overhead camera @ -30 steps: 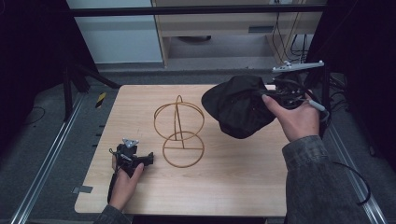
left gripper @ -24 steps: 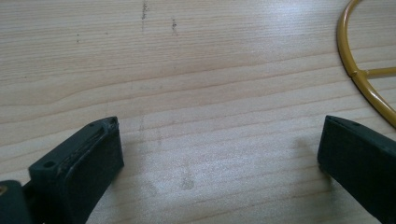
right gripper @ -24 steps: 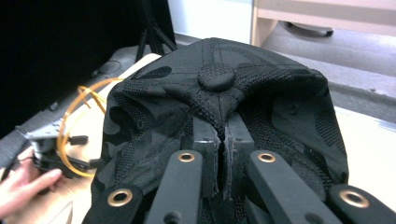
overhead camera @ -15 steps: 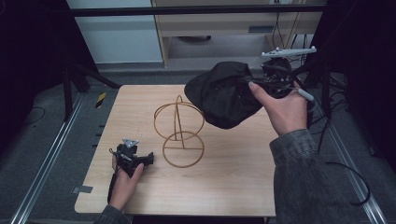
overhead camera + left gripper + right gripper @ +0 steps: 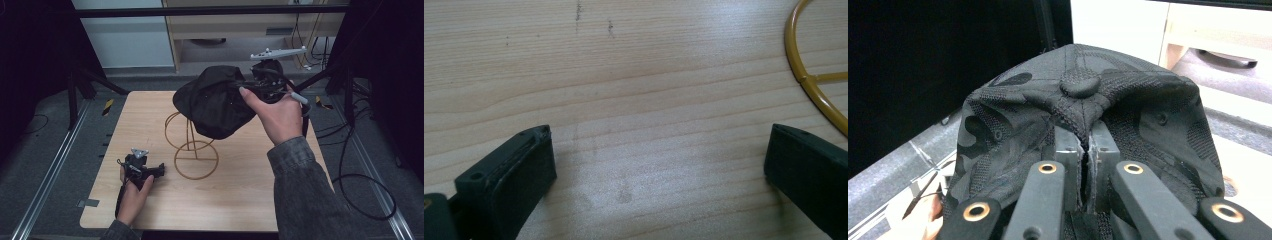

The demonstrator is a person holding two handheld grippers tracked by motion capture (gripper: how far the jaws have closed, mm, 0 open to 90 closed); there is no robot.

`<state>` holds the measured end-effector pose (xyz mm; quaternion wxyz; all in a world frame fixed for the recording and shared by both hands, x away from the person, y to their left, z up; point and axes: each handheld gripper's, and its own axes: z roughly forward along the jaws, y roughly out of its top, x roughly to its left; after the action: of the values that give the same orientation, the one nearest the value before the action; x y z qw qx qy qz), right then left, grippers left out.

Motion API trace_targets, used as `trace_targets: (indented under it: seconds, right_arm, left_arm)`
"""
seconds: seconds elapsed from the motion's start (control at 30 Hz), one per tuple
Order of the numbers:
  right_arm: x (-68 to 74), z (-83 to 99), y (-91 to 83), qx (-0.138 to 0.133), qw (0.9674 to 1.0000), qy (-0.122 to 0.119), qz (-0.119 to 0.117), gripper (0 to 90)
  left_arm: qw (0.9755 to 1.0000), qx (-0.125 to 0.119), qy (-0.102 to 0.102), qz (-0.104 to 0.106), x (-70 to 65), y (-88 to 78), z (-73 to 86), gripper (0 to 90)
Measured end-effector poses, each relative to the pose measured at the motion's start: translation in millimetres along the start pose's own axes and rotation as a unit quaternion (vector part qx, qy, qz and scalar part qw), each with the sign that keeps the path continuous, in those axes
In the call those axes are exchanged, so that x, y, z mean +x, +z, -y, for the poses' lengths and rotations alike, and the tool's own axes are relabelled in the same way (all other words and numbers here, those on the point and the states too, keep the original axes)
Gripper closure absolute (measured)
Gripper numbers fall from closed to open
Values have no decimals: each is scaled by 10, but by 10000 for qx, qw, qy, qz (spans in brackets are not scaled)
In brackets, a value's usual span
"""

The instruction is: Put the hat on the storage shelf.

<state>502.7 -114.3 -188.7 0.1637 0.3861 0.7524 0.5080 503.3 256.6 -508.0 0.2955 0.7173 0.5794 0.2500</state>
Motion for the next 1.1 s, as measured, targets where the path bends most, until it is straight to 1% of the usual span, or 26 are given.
trace_targets:
  seconds: [0.13,0.5,0.7,0.8,1.03,1.1]
  right_arm:
    - [62,-18,31,-14,9999,-14,-123,863]
    - [180,-13,120,103,9996,-159,-220,863]
    - [174,6,165,173,9994,-222,-198,862]
    - [167,19,193,225,9994,-209,-189,862]
    - [163,91,246,360,9988,-214,-251,859]
    - [180,134,284,433,9984,-229,-273,856]
  left_arm:
    - [10000,1,9,-3,1,0,0,0]
    - [10000,4,7,-1,1,-1,-1,0]
    - [10000,3,6,0,1,0,-1,0]
    - [10000,4,5,-1,1,0,-1,0]
    - [10000,2,8,-1,1,0,0,0]
    - [10000,3,5,0,1,0,-1,0]
